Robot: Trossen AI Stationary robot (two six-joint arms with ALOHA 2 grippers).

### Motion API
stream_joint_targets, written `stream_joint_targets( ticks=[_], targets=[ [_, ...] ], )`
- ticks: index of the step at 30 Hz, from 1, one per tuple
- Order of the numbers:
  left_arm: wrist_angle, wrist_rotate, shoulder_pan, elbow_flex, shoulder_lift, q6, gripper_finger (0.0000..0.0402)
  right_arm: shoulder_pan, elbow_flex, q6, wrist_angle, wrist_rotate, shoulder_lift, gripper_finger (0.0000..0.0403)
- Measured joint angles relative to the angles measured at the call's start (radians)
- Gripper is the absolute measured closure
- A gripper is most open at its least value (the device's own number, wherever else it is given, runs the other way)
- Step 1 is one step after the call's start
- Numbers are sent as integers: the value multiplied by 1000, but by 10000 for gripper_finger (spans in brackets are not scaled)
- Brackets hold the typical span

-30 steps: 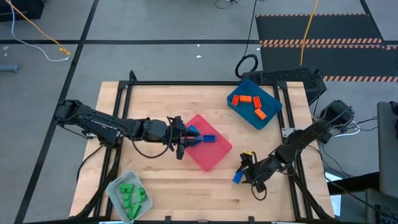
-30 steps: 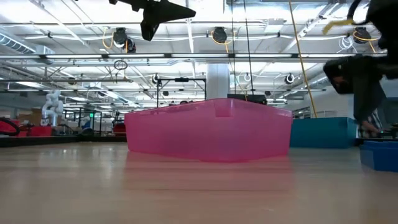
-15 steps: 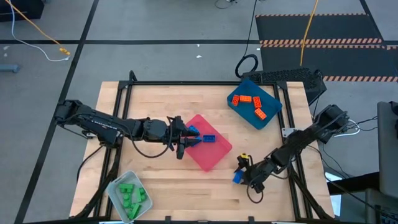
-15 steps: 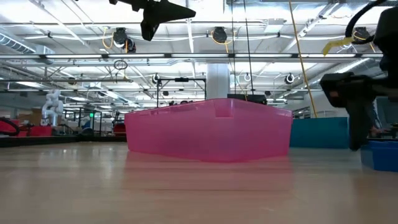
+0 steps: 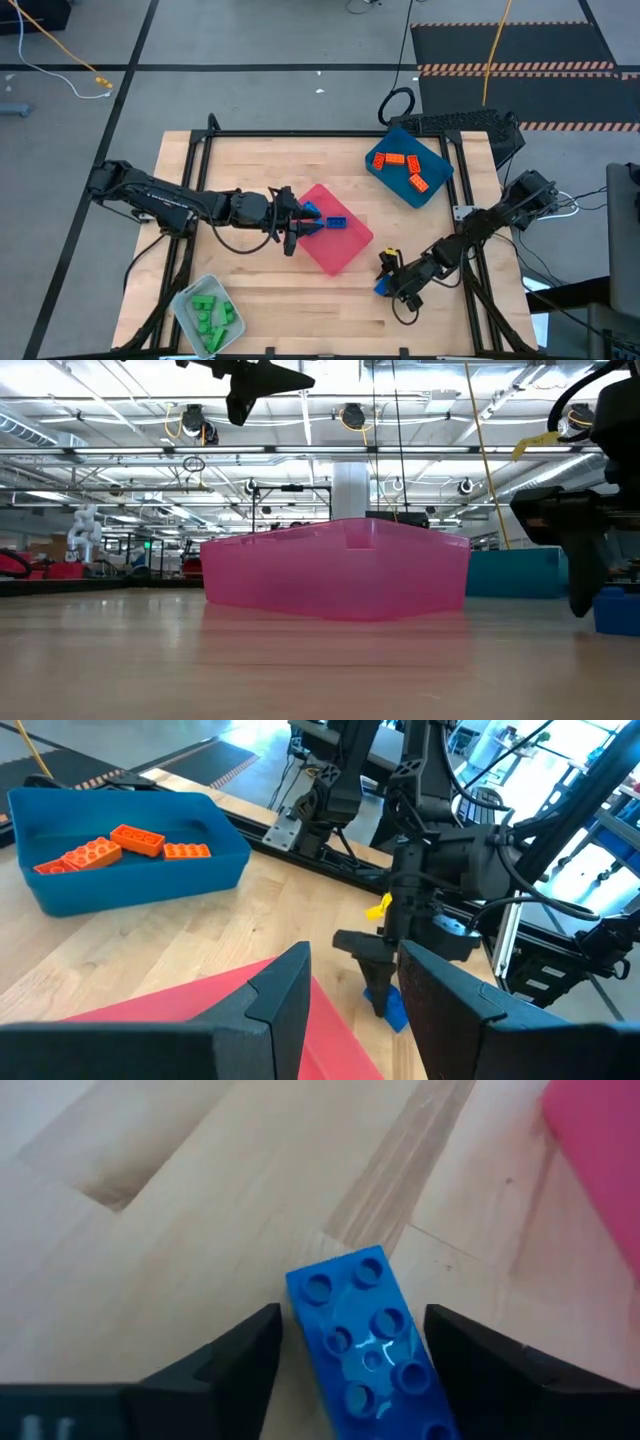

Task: Sort & place blocks by color
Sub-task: Put the blue game piece into the red bin

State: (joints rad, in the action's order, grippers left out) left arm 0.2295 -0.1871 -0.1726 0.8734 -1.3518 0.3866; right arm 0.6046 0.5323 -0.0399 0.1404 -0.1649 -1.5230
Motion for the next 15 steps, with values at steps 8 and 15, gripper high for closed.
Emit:
stream_joint_targets(
  ticks=[8,15],
  targets=[
    [-1,0,-9,0,0,-10,250,0,0,42,-20,13,12,269],
    [-3,-57,-44,0,0,-74,250,-3,10,194,83,-132,109,269]
  ],
)
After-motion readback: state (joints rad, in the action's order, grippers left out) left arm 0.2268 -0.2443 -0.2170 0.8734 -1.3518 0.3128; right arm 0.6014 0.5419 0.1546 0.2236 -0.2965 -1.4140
